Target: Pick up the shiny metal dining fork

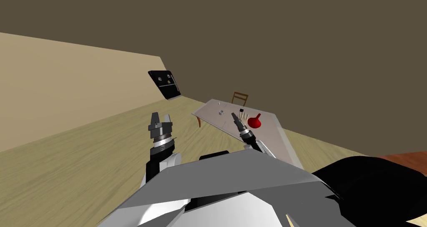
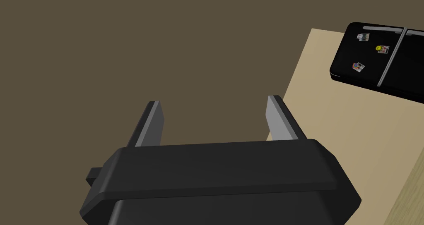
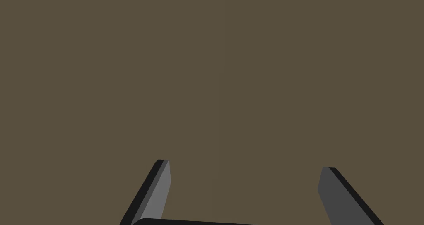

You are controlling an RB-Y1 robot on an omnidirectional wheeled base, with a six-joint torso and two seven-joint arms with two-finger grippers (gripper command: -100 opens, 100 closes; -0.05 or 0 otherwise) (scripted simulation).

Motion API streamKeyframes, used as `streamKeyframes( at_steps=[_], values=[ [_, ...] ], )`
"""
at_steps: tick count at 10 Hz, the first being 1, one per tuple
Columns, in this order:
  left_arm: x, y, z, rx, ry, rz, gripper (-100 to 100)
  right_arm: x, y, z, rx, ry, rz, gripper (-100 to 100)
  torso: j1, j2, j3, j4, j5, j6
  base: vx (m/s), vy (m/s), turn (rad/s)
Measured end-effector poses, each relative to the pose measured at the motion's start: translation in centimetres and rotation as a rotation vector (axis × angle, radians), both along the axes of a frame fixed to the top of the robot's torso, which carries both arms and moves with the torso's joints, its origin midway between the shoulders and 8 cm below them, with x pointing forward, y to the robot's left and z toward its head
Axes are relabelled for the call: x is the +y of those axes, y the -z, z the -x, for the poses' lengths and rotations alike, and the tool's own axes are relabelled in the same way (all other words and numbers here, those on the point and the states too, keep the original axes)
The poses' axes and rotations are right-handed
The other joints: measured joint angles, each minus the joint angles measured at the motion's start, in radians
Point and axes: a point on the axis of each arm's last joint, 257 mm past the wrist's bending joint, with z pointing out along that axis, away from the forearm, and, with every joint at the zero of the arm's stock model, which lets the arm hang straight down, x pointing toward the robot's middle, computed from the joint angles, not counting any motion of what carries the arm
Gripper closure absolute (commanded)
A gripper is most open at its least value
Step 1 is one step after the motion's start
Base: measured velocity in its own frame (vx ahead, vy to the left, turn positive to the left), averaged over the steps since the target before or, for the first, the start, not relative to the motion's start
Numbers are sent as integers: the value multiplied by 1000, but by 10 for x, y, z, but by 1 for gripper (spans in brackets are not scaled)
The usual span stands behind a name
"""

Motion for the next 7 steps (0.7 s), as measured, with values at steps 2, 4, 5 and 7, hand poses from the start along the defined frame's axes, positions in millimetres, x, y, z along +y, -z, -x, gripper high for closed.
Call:
streamKeyframes(
  at_steps=[2,4,5,7],
  values=[
    [0,0,0,0,0,0,0,3,22,-1,33,5,72,-100,-1,0,0,0,0,0,37,36,153],
    [0,0,0,0,0,0,0,7,45,2,66,7,148,-100,-1,0,0,0,0,0,35,35,153],
    [0,0,0,0,0,0,0,7,53,3,76,9,179,-100,-1,1,0,0,0,1,36,36,181],
    [0,0,0,0,0,0,0,12,75,5,109,7,257,-100,-1,1,0,0,0,1,41,39,171]
  ],
)
